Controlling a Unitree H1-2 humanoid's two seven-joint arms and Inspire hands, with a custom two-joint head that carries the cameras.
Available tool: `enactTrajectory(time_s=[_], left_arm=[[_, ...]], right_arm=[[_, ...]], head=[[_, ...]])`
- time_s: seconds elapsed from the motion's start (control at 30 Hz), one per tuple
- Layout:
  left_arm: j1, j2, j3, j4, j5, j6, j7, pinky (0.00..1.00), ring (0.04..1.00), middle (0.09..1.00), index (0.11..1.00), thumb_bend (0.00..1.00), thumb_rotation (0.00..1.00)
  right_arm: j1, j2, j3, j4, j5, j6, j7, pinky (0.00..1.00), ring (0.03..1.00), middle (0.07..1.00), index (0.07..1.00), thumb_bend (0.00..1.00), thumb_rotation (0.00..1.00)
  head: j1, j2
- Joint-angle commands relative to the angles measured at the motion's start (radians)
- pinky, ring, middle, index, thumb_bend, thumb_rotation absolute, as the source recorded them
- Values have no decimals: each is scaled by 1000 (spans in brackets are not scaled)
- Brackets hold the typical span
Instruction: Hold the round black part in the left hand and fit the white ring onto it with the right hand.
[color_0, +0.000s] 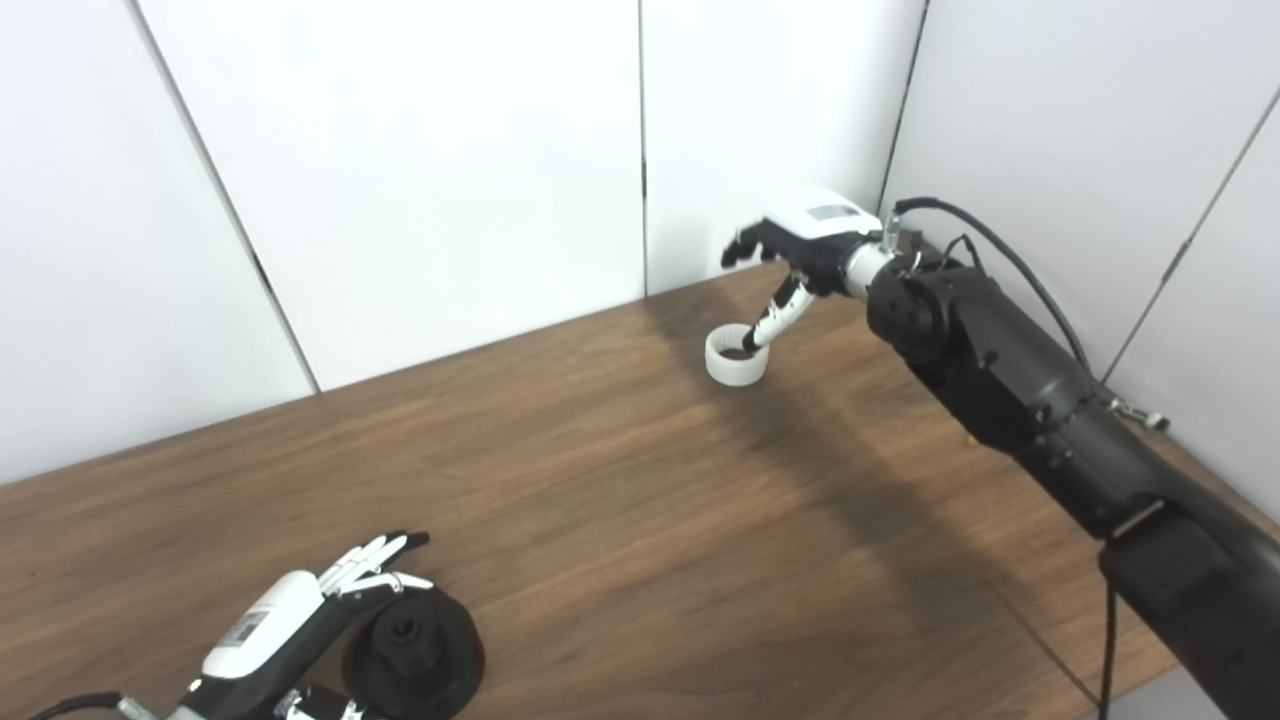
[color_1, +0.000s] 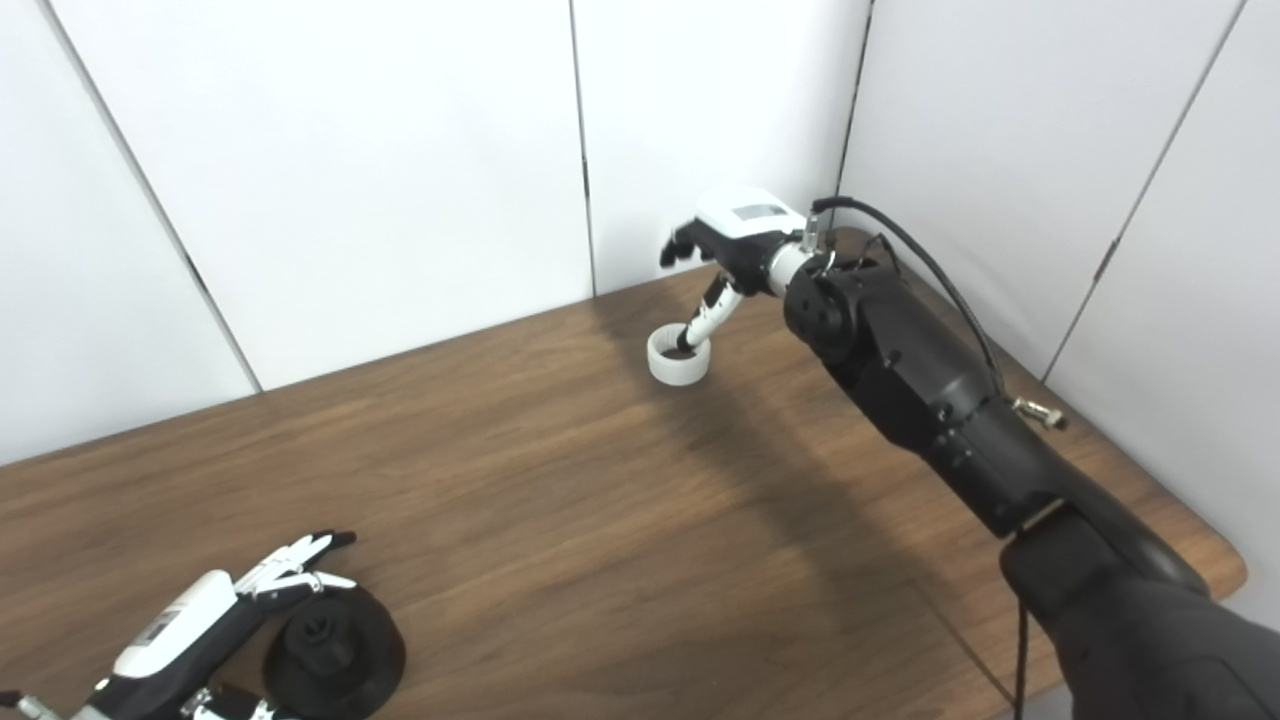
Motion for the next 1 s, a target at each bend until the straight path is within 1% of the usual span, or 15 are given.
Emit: enactTrajectory(time_s=[0.0, 0.1, 0.13, 0.2, 0.27, 0.4, 0.5, 0.67, 0.83, 0.9, 0.97], left_arm=[[-15, 45, -8, 22, 25, 14, -7, 1000, 1000, 979, 485, 521, 69], [-13, 46, 1, 16, 27, 14, -12, 1000, 1000, 977, 485, 521, 68], [-12, 48, 4, 13, 29, 14, -12, 1000, 1000, 976, 485, 522, 68], [-11, 48, 6, 10, 33, 14, -12, 1000, 1000, 972, 485, 522, 67], [-9, 47, 7, 10, 33, 14, -14, 1000, 1000, 974, 485, 522, 67], [-6, 43, 8, 11, 35, 14, -20, 1000, 1000, 978, 485, 522, 68], [-2, 43, 9, 5, 35, 14, -20, 1000, 1000, 976, 485, 522, 68], [2, 45, 10, 1, 29, 14, -20, 1000, 1000, 975, 486, 522, 69], [7, 45, 16, -5, 29, 14, -22, 1000, 1000, 973, 485, 522, 67], [11, 45, 23, -10, 32, 14, -26, 1000, 1000, 975, 485, 522, 66], [15, 44, 28, -15, 32, 14, -30, 1000, 1000, 974, 485, 522, 66]], right_arm=[[-73, -44, -8, 3, -12, 11, 9, 665, 821, 855, 763, 788, 336], [-81, -44, -7, 36, 0, 18, 31, 694, 841, 875, 777, 799, 375], [-83, -42, -8, 39, 8, 29, 47, 703, 848, 882, 782, 803, 390], [-86, -41, -9, 41, 23, 54, 83, 744, 878, 910, 807, 848, 454], [-90, -42, -6, 44, 35, 76, 122, 784, 902, 942, 848, 938, 527], [-99, -43, 3, 55, 51, 115, 180, 758, 912, 971, 888, 996, 563], [-106, -45, 16, 55, 51, 148, 218, 750, 936, 993, 921, 1000, 555], [-112, -49, 32, 60, 57, 179, 256, 766, 938, 1000, 951, 1000, 511], [-114, -44, 38, 83, 73, 180, 266, 786, 956, 1000, 972, 1000, 479], [-114, -40, 45, 91, 72, 180, 263, 794, 957, 1000, 976, 1000, 439], [-113, -37, 50, 93, 70, 180, 258, 796, 956, 1000, 977, 1000, 423]], head=[[4, -1], [6, -1], [6, -1], [10, 3], [10, 3], [10, 3], [18, 8], [21, 9], [27, 13], [33, 16], [33, 16]])
